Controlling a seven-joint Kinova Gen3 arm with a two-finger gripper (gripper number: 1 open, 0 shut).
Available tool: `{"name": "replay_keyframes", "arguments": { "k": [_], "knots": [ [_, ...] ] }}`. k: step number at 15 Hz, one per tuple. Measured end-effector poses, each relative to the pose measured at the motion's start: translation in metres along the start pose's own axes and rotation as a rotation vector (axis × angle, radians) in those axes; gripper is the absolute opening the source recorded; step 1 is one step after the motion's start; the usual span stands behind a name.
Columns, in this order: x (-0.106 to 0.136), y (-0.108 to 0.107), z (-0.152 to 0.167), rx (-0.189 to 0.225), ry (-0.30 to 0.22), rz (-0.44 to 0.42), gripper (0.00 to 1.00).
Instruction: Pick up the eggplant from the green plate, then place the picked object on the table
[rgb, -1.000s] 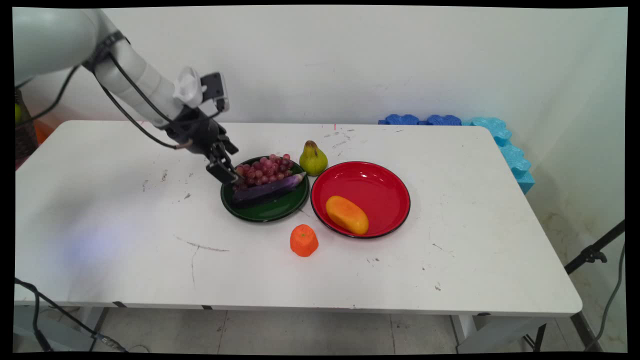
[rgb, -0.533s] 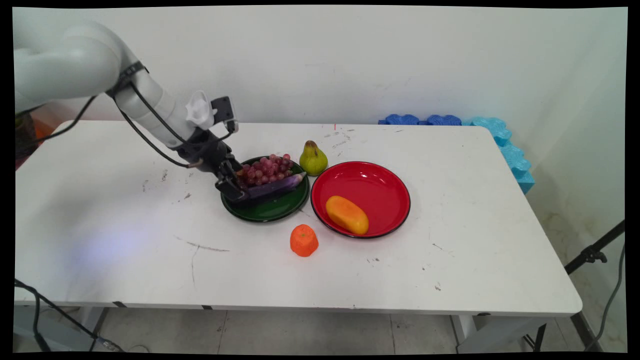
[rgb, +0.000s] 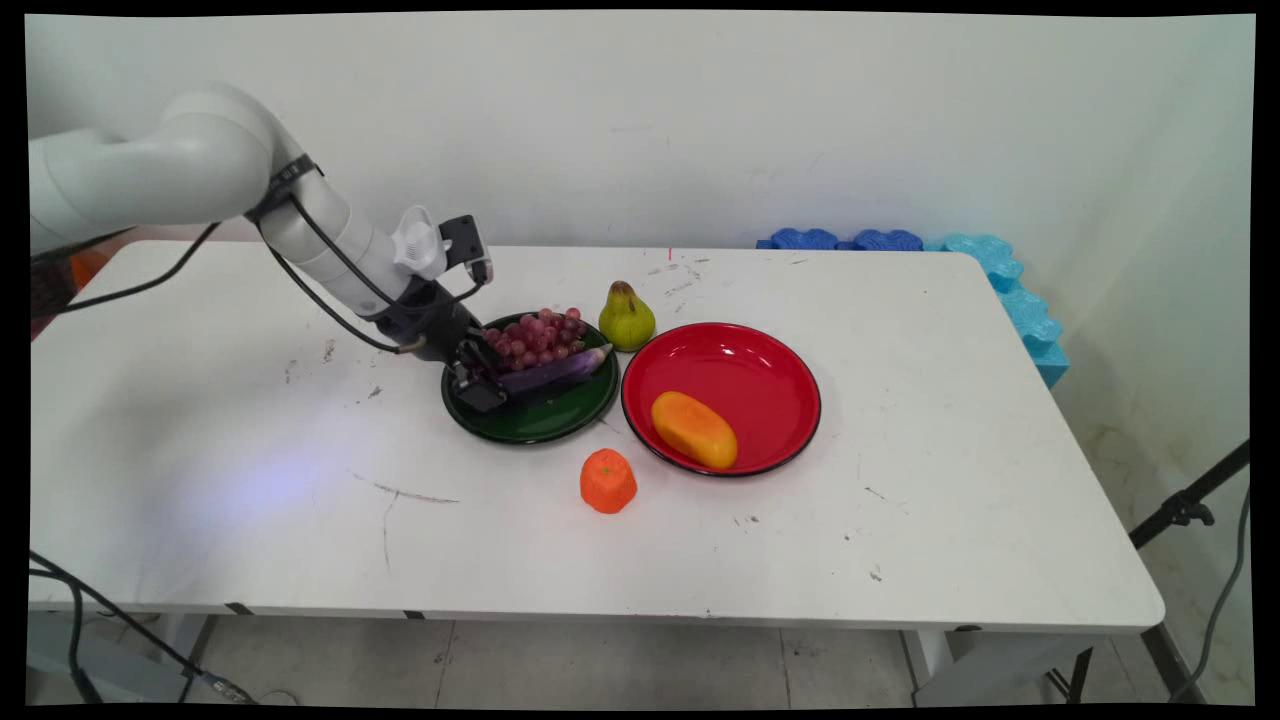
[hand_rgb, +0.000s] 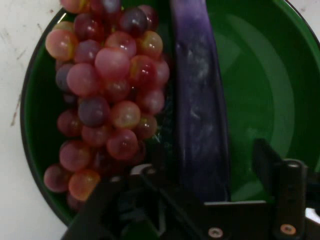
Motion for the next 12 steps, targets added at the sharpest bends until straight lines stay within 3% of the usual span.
{"name": "replay_keyframes", "arguments": {
  "k": [7,12],
  "knots": [
    [0.002,0.000,0.009,-0.016,0.001,0.018,0.00],
    [0.018,0.007,-0.029,-0.036,0.045,0.057,0.00]
  ]
}}
